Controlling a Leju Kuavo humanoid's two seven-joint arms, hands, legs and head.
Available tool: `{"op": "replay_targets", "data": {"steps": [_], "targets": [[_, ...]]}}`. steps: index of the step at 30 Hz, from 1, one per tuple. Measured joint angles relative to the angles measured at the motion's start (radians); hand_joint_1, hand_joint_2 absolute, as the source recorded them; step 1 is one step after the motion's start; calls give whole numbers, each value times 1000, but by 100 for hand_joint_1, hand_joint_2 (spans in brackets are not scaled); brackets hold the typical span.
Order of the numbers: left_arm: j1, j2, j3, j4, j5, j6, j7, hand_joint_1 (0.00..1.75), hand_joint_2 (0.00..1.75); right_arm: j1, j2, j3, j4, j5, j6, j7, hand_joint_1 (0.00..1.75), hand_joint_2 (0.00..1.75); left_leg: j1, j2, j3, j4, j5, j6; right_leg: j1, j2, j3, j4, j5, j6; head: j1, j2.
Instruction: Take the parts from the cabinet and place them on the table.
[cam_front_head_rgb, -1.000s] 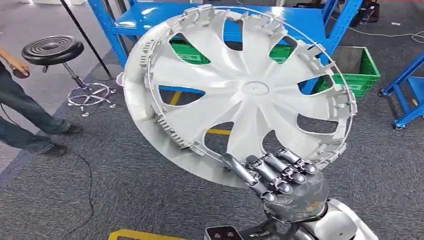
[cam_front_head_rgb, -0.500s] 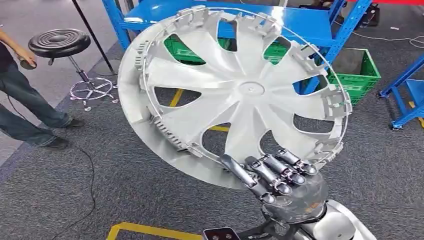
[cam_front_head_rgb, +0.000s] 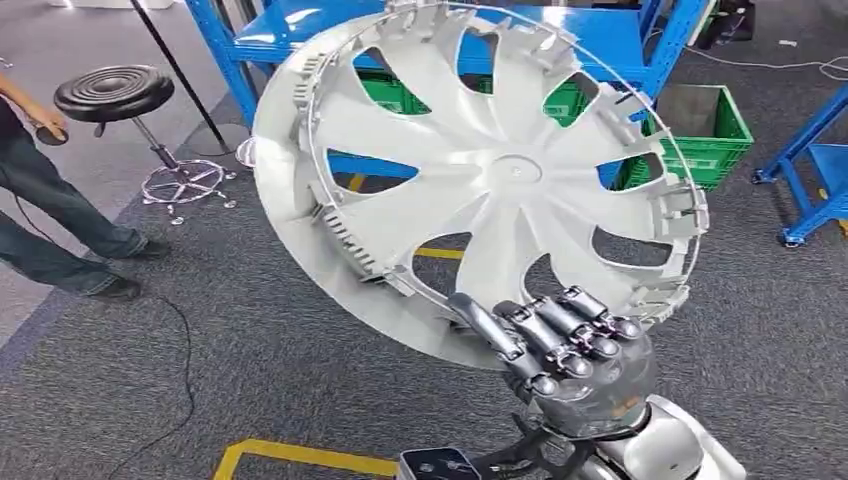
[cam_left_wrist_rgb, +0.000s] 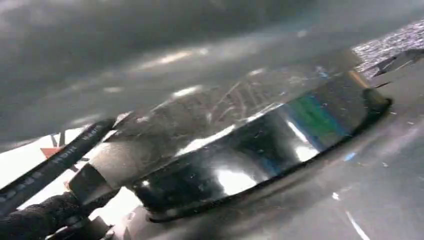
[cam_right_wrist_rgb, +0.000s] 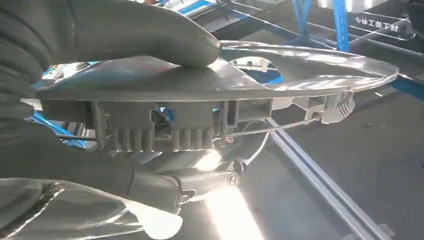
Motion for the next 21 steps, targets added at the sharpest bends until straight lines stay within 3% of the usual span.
{"op": "replay_targets", "data": {"steps": [1,2,3,6,7,8,15,21], "targets": [[0,0,0,0,0,0,0,0,0,-1,0,2,0,-1,0,-2,175,175,-1,-1,52,-99,43,8,1,1,3,0,1,1,0,0],[-1,1,0,0,0,0,0,0,0,-1,0,3,-1,-2,0,-2,175,175,-4,-2,84,-166,51,17,1,0,2,-1,1,2,1,0],[-2,2,0,0,0,0,0,0,0,-3,0,4,-2,-2,0,-2,175,175,-7,-2,90,-182,47,23,7,0,-5,3,4,8,1,0],[0,3,0,0,0,0,0,0,0,-7,0,5,-5,-5,0,-7,175,175,-9,-2,83,-193,49,28,4,-1,-13,-2,12,23,1,0],[1,3,0,0,0,0,0,0,0,-8,0,7,-5,-5,0,-8,175,175,-6,-2,82,-198,53,17,7,0,-15,0,9,2,3,0],[1,3,0,0,0,0,0,0,0,-9,0,8,-5,-7,0,-8,175,175,-8,-2,81,-198,53,18,6,-1,-16,-1,11,-4,2,0],[0,2,0,0,0,-1,0,0,0,-12,0,13,-5,-7,0,-8,175,175,-13,-2,75,-197,60,31,1,0,-16,-14,27,20,3,0],[0,2,0,0,0,-2,0,0,0,-12,0,16,-5,-11,0,-13,175,175,-14,-2,70,-196,63,36,0,0,-22,-15,32,27,2,0]]}}
